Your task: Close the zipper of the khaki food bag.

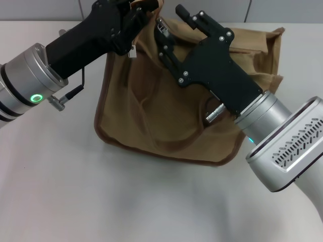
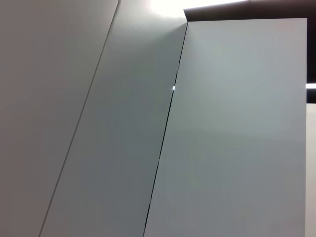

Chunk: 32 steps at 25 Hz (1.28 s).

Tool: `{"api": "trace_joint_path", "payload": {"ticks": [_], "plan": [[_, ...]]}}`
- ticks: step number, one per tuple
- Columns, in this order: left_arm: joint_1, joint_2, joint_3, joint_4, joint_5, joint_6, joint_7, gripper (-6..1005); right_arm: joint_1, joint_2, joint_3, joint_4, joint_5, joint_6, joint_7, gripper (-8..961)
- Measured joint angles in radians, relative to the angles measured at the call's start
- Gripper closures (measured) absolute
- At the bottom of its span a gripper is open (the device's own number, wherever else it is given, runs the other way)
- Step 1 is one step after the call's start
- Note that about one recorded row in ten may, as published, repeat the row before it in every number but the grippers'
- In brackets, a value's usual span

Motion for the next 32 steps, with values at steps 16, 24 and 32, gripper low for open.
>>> {"api": "trace_joint_path", "payload": {"ticks": [16,24,32], "plan": [[-0.001,0.001,-0.005,0.001,-0.002,-0.019,0.009,952,0.0,0.0,-0.001,-0.005,-0.005,-0.006,-0.01,837],[0.004,0.002,-0.014,0.006,-0.004,-0.029,0.01,951,-0.002,0.0,-0.001,-0.014,-0.005,-0.008,-0.011,940],[0.023,0.007,-0.017,0.011,-0.042,-0.03,0.011,950,-0.015,0.0,-0.001,-0.038,0.0,-0.012,-0.005,942]]}}
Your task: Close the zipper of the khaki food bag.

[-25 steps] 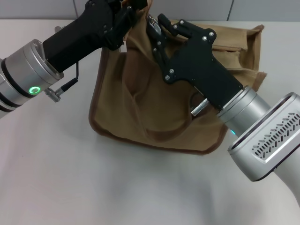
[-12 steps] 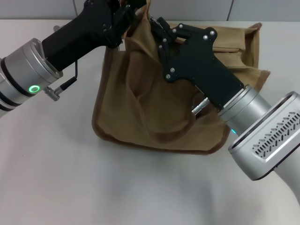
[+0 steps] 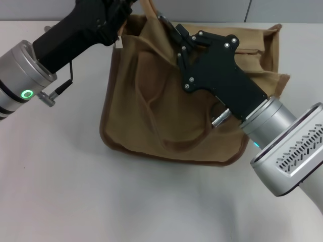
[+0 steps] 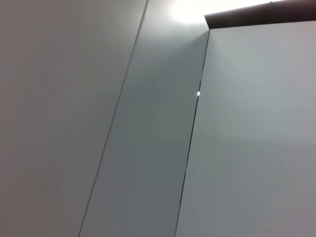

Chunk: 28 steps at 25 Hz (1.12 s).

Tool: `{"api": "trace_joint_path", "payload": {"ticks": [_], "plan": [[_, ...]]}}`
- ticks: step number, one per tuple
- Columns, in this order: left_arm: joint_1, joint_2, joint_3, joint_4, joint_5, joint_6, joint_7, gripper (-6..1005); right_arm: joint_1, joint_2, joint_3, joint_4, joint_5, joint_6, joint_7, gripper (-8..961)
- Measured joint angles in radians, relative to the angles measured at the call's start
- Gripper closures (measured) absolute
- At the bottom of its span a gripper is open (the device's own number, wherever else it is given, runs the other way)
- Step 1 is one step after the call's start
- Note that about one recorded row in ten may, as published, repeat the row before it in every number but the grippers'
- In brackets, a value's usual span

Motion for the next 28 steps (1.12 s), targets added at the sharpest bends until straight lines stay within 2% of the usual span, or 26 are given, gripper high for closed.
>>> {"api": "trace_joint_path", "payload": {"ticks": [19,25,28], "plan": [[0.002,-0.002,0.007,0.001,-0.007,-0.002,0.0,947,0.0,0.0,0.011,0.032,-0.002,0.005,0.001,951],[0.002,-0.003,0.008,-0.002,-0.005,-0.003,-0.001,947,0.01,0.0,0.01,0.038,-0.004,0.004,0.003,934],[0.002,-0.003,0.009,-0.003,-0.003,-0.004,0.0,946,0.012,0.0,0.01,0.039,-0.004,0.004,0.004,891]]}}
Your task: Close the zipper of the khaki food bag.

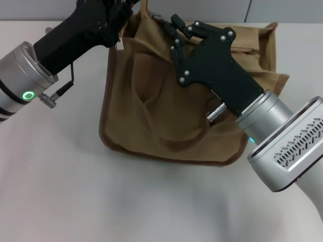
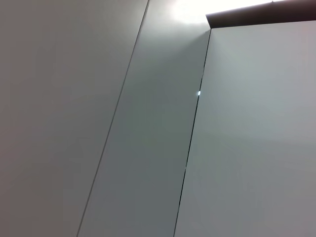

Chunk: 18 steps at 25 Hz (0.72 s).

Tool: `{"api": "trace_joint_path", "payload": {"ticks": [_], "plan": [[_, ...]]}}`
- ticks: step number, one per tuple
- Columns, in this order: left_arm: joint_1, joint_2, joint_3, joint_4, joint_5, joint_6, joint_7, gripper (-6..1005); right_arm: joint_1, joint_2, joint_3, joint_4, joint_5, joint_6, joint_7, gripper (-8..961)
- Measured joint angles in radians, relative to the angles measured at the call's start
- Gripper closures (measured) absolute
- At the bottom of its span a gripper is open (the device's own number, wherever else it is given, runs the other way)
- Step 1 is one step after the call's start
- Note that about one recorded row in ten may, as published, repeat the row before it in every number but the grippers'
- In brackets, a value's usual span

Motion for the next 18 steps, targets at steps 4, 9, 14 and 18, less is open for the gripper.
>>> {"api": "trace_joint_path", "payload": {"ticks": [4,9,14,18], "plan": [[0.0,0.0,0.0,-0.001,0.001,0.0,0.0,946,0.001,0.0,0.0,0.0,0.001,0.0,0.0,851],[0.0,-0.001,0.001,-0.001,0.003,0.001,-0.001,945,0.002,0.0,0.002,0.0,0.004,0.01,0.001,823],[-0.002,-0.001,0.001,-0.003,0.004,0.006,-0.005,945,0.009,0.0,0.022,-0.002,0.006,0.018,0.013,799],[-0.005,-0.003,0.001,-0.004,0.005,0.006,-0.006,944,0.023,-0.002,0.028,-0.008,0.006,0.029,0.06,780]]}}
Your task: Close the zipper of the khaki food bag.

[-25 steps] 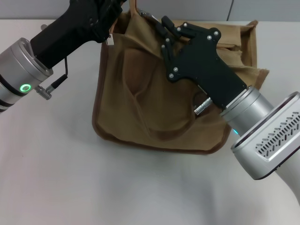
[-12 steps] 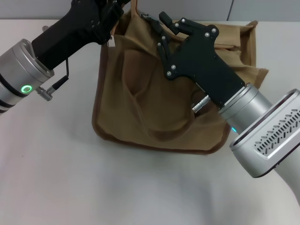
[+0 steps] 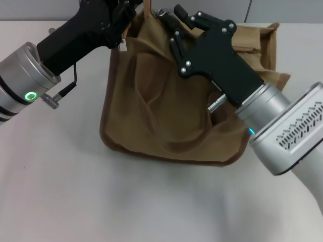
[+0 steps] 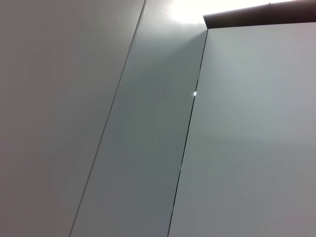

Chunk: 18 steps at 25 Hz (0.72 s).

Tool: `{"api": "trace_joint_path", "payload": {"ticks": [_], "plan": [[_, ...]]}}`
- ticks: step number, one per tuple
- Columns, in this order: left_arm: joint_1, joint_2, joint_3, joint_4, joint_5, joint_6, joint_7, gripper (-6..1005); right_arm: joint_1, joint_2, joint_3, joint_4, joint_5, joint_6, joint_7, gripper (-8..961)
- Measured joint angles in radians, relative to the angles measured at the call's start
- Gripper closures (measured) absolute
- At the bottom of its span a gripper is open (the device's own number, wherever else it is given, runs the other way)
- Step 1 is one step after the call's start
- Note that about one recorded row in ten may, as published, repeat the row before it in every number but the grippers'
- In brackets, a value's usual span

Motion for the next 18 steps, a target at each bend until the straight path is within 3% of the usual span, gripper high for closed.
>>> {"api": "trace_joint_path", "payload": {"ticks": [18], "plan": [[0.004,0.0,0.001,-0.002,-0.001,-0.002,0.003,942,0.007,-0.003,0.012,-0.001,-0.003,0.024,0.03,736]]}}
